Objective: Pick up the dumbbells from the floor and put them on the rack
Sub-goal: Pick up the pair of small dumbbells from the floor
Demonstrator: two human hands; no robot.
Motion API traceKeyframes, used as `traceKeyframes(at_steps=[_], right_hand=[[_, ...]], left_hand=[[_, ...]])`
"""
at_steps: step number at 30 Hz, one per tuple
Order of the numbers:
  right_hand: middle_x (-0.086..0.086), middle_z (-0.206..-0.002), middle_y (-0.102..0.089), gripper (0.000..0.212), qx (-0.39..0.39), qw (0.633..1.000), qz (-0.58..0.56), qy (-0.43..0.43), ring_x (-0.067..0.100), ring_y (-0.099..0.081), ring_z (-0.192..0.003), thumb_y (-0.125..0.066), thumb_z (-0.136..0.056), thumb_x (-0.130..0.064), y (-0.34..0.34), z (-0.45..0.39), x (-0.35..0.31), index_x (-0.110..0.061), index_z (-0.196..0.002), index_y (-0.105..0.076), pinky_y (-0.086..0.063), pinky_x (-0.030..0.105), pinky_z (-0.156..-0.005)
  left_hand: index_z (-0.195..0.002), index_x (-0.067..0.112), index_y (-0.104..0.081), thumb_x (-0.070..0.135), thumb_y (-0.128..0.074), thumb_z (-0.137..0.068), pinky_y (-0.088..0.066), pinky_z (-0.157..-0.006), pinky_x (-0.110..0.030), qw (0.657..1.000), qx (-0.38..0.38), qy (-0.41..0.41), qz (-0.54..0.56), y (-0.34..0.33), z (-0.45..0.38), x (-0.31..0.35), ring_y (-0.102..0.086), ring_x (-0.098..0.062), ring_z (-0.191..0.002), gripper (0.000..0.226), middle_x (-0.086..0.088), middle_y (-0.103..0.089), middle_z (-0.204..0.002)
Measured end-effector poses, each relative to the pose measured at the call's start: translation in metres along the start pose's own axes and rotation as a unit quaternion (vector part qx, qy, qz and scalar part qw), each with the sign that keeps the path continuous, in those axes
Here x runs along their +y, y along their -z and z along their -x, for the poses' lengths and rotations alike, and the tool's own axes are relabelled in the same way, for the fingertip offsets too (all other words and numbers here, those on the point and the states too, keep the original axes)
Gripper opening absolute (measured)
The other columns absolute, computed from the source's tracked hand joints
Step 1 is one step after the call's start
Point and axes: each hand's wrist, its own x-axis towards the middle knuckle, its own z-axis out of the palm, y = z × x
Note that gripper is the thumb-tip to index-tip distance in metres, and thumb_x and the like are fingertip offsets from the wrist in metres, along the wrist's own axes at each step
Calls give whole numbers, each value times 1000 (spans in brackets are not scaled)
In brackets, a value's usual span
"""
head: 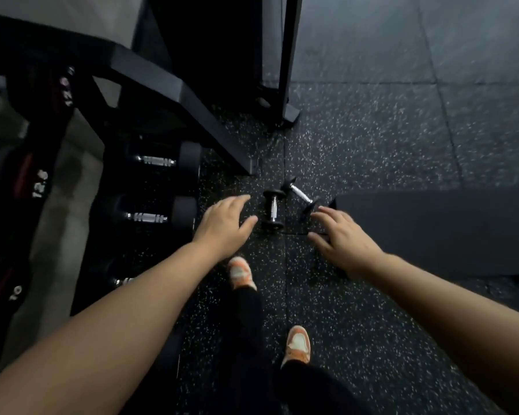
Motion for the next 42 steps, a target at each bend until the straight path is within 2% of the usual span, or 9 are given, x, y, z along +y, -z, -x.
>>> traceKeyframes(at_steps=[9, 13, 16, 24, 26, 29, 34, 37, 42], right_hand=[[13, -151, -42, 60, -65, 994, -25, -83, 31, -35, -139, -47, -96, -51, -102, -186, 86, -14, -143, -43, -29, 44, -114], [13, -145, -49, 59, -102, 987, -41, -120, 30, -38, -134, -52, -95, -45, -159, -252, 128, -10, -142, -44, -30, 41, -111], [15, -139, -55, 54, -134, 974, -68, -168, 33, -45, -128, -54, -94, -41, -210, -306, 167, -9, -138, -48, -37, 41, -106], [21, -136, -50, 53, -182, 941, -81, -272, 39, -47, -123, -55, -89, -31, -357, -429, 272, -6, -134, -44, -41, 43, -103], [19, -138, -46, 55, -140, 949, -83, -271, 37, -41, -127, -57, -87, -28, -379, -455, 288, -6, -135, -42, -37, 44, -104], [15, -135, -46, 52, -87, 964, -58, -245, 35, -41, -125, -62, -86, -30, -404, -487, 314, -10, -130, -43, -40, 49, -100], [16, -107, -59, 40, -126, 954, -82, -259, 36, -57, -95, -59, -91, -44, -425, -521, 353, -14, -110, -42, -45, 42, -75], [4, -79, -55, 43, -130, 953, -101, -255, 29, -53, -75, -61, -87, -55, -427, -529, 367, -16, -95, -44, -38, 36, -63], [0, -78, -59, 43, -128, 952, -117, -254, 24, -58, -72, -65, -82, -59, -428, -530, 369, -20, -97, -53, -45, 34, -63]], left_hand=[[-139, 18, -46, 43, -49, -95, -40, -101, -43, 988, -104, 80, 78, -145, -194, -85, -49, -29, -125, 51, -10, -54, -139], [-132, 17, -54, 36, -52, -96, -45, -88, -34, 949, -161, 211, 172, -242, -239, -110, -57, -26, -113, 40, -9, -61, -130], [-130, 17, -55, 36, -56, -95, -39, -77, -27, 917, -182, 281, 218, -318, -276, -130, -59, -22, -104, 41, -7, -64, -125], [-142, 15, -41, 41, -62, -90, -43, -91, -34, 890, -140, 357, 247, -492, -390, -181, -56, -30, -118, 61, -12, -55, -136], [-138, 15, -44, 44, -66, -86, -42, -82, -31, 879, -115, 374, 274, -518, -414, -191, -59, -28, -110, 64, -8, -60, -125], [-112, 18, -58, 42, -72, -82, -40, -62, -25, 849, -85, 397, 337, -552, -440, -198, -62, -21, -83, 41, 7, -62, -88], [-93, 7, -63, 40, -79, -74, -46, -44, -24, 796, -65, 446, 405, -578, -455, -203, -54, -14, -38, 42, -1, -62, -59], [-90, 7, -65, 40, -81, -70, -45, -40, -25, 777, -74, 461, 422, -583, -456, -206, -47, -11, -31, 42, 0, -57, -53], [-85, 10, -65, 37, -82, -72, -40, -35, -20, 768, -72, 480, 417, -581, -458, -212, -46, -12, -32, 35, -2, -57, -55]])
